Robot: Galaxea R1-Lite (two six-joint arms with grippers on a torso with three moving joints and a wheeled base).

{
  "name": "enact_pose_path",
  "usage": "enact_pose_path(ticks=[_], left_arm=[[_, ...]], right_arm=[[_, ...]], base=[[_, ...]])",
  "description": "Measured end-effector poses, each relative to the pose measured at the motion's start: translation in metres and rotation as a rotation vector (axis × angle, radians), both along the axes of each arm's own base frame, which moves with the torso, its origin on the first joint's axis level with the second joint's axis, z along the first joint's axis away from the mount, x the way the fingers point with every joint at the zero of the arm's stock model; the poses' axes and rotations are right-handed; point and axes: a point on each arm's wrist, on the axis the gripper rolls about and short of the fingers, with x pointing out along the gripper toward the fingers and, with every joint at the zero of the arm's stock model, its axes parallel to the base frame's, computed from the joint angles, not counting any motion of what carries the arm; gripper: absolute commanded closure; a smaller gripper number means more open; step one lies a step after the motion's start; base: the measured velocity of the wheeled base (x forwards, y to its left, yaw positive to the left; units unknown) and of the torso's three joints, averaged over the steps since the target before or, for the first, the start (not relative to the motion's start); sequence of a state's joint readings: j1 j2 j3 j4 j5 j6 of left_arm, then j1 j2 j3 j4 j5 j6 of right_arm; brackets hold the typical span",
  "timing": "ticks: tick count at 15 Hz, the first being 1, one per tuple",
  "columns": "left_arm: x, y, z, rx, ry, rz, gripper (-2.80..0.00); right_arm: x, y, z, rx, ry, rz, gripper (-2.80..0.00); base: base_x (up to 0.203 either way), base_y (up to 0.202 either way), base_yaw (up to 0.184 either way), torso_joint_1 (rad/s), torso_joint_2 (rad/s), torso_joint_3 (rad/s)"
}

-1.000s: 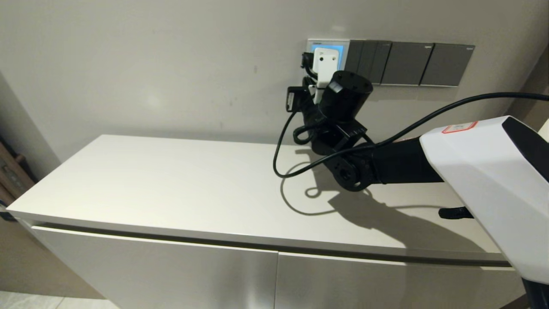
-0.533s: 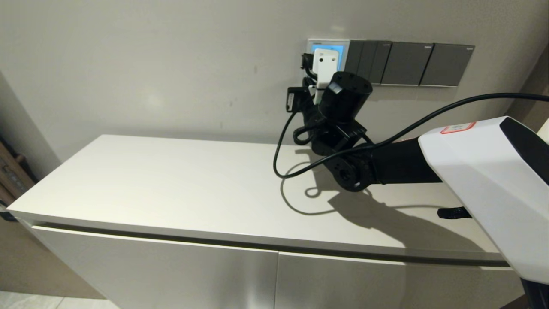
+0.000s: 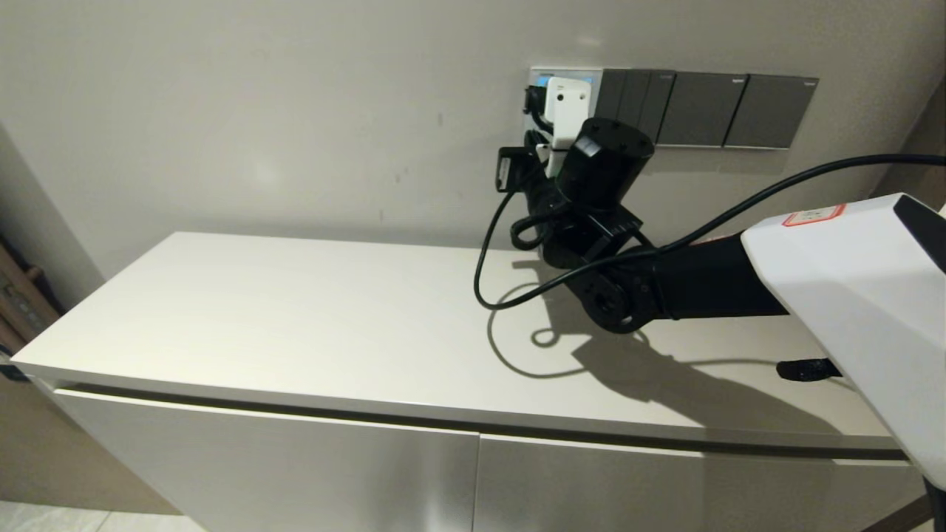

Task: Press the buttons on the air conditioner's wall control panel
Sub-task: Press the temperature increase button, then turn off the central air conditioner

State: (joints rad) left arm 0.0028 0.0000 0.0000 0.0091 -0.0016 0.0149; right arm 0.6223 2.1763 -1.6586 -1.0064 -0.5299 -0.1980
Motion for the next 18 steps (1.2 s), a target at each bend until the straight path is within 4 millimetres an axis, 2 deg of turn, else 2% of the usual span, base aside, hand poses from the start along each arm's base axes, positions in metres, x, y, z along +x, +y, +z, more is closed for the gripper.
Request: enact_pose_path(ticks=[4, 9, 14, 18], left_arm=[[0.0, 0.0, 0.0, 0.0, 0.0, 0.0, 0.0], [0.0, 0.0, 0.0, 0.0, -0.001, 0.0, 0.0], [0.0, 0.0, 0.0, 0.0, 0.0, 0.0, 0.0], [0.0, 0.0, 0.0, 0.001, -0.001, 0.0, 0.0]], right_arm=[[-0.011, -0.001, 0.007, 0.001, 0.002, 0.008, 0.0], [-0.028, -0.013, 0.014, -0.008, 0.021, 0.003, 0.0], [-0.043, -0.034, 0.016, -0.027, 0.055, -0.024, 0.0], [-0.034, -0.066, 0.004, -0.057, 0.104, -0.105, 0.0]], base=[[0.0, 0.0, 0.0, 0.0, 0.0, 0.0], [0.0, 0.0, 0.0, 0.0, 0.0, 0.0], [0.0, 0.0, 0.0, 0.0, 0.0, 0.0], [0.0, 0.0, 0.0, 0.0, 0.0, 0.0]])
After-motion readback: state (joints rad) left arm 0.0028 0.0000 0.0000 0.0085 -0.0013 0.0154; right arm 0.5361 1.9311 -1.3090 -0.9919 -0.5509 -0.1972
